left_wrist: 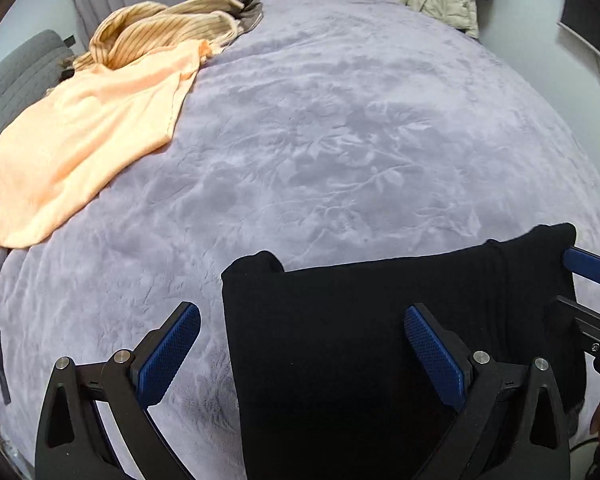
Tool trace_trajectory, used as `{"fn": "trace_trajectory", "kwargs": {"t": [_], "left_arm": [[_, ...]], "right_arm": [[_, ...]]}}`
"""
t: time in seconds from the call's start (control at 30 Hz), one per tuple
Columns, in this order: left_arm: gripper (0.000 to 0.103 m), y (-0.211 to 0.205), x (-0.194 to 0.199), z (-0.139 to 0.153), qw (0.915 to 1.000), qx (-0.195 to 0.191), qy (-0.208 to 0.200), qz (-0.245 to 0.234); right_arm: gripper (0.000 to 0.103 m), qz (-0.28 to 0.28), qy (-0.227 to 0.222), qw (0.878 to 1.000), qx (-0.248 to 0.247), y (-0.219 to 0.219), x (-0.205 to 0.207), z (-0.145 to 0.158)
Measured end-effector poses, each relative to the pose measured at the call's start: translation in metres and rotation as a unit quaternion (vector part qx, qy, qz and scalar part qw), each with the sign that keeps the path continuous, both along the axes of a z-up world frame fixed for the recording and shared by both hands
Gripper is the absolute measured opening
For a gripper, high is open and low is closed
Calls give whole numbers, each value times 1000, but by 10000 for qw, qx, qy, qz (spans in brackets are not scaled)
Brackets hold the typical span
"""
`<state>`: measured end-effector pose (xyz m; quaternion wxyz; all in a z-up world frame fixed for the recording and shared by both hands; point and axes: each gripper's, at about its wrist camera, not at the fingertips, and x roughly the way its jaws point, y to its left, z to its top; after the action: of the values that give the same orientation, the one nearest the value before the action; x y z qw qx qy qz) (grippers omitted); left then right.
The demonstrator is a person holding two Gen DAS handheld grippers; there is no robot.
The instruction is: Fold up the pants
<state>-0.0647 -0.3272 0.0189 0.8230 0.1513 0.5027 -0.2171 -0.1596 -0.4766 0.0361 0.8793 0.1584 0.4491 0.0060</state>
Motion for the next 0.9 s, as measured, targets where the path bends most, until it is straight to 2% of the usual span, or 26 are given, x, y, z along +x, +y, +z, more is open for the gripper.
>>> {"fn": "trace_trajectory", "kwargs": {"t": [0.2, 0.4, 0.53, 0.63, 0.73, 0.8, 0.87, 0.9], "left_arm": [[102, 9, 19, -29, 9984, -102, 514, 187], [103, 10, 21, -34, 9973, -159, 677, 224], [103, 7, 22, -34, 9972, -179, 691, 225], [103, 13, 20, -17, 9981, -247, 461, 336], [103, 23, 23, 4, 9975, -459, 107, 535], [103, 32, 30, 12, 9953, -500, -43, 830], [103, 36, 37, 11, 9940, -351, -101, 1034], [103, 36, 42, 4, 9936, -106, -113, 1119]], "right_arm": [[90, -129, 468, 9986, 229, -9, 24, -32], [98, 11, 608, 9981, 49, -3, 27, -43], [102, 48, 696, 9972, -253, 2, 29, -50], [102, 69, 726, 9957, -567, 10, 27, -40], [103, -8, 426, 9971, -630, 14, 18, -16], [103, 14, 239, 9979, -609, 18, 14, -6], [102, 52, 269, 9962, -832, 24, 16, -6], [103, 79, 373, 9948, -945, 26, 19, -11]]}}
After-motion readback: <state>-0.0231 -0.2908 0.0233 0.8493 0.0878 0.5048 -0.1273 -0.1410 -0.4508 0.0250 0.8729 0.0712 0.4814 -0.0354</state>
